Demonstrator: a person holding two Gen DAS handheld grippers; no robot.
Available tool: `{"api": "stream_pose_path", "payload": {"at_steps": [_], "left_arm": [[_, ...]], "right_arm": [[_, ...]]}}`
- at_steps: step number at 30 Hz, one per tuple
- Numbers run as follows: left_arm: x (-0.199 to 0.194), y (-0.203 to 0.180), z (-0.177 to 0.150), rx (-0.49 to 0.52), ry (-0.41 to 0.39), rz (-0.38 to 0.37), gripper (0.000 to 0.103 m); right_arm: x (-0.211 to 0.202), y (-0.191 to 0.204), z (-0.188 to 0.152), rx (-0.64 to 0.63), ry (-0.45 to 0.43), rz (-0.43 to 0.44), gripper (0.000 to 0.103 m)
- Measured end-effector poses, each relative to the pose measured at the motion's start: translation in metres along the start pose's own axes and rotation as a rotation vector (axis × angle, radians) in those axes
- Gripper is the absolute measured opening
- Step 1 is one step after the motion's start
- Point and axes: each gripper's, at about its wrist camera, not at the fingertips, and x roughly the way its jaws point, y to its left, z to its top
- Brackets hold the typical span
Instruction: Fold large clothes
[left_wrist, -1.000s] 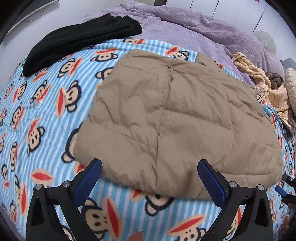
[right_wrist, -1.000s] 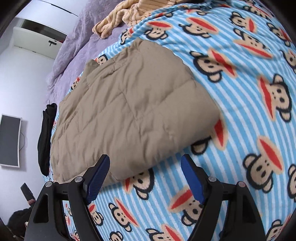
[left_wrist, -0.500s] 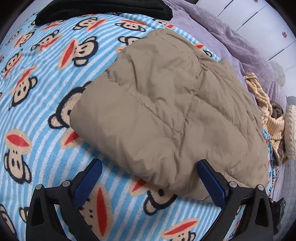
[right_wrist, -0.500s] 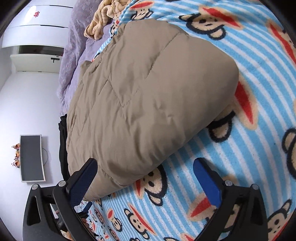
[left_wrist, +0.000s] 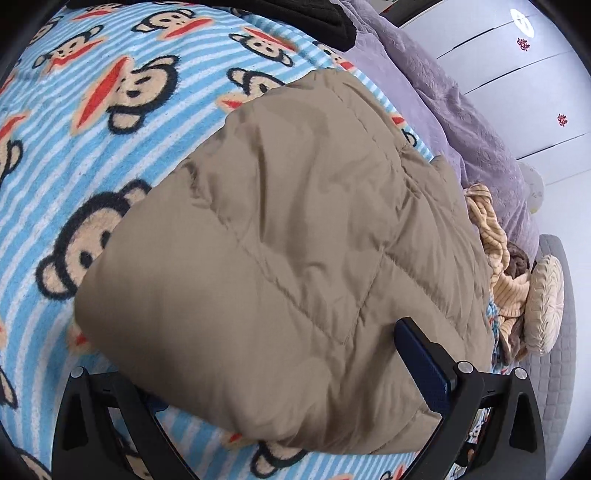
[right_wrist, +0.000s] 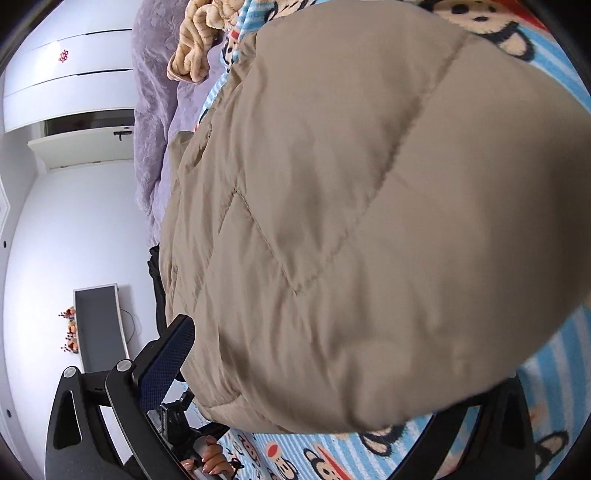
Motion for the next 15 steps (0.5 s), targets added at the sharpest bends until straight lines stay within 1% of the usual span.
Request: {"api": "stream_pose_path", "payload": {"at_steps": [2, 4, 7, 8, 9, 10, 11, 12, 13, 14, 15], "left_arm": [[0.009, 0.000, 0.003, -0.017, 0.006, -0.010, 0.103], [0.017, 0.000, 0.004, -0.023, 0.010, -0.008, 0.103], [0.021, -0.001, 0.004, -0.041, 0.002, -0.012, 0.102], [0.020, -0.003, 0.005, -0.044, -0.003, -0.017, 0.091], [0.018, -0.004, 0.006, -0.041, -0.007, -0.026, 0.072], [0.017, -0.004, 0.006, -0.038, -0.005, -0.043, 0.062], [0.016, -0.005, 0.007, -0.037, -0.002, -0.067, 0.044], [0.013, -0.007, 0.008, -0.028, -0.005, -0.081, 0.034], [0.010, -0.010, 0.008, -0.006, -0.015, -0.070, 0.031], [0.006, -0.017, 0.008, 0.037, -0.028, -0.052, 0.025], [0.002, -0.025, 0.006, 0.088, -0.043, -0.031, 0.022]], "right_arm": [[0.008, -0.003, 0.002, 0.016, 0.008, 0.017, 0.103], [0.015, -0.006, 0.004, 0.034, 0.007, 0.017, 0.103], [0.015, -0.007, 0.004, 0.046, 0.000, 0.022, 0.103], [0.015, -0.008, 0.003, 0.047, 0.000, 0.025, 0.103], [0.014, -0.008, 0.003, 0.051, 0.001, 0.028, 0.103], [0.013, -0.008, 0.003, 0.057, 0.000, 0.030, 0.100], [0.012, -0.008, 0.002, 0.064, 0.000, 0.026, 0.098], [0.011, -0.009, 0.002, 0.068, 0.004, 0.024, 0.082], [0.010, -0.009, 0.001, 0.069, 0.008, 0.027, 0.061], [0.009, -0.009, 0.000, 0.065, 0.013, 0.041, 0.054], [0.006, -0.007, -0.002, 0.052, 0.005, 0.043, 0.042]]}}
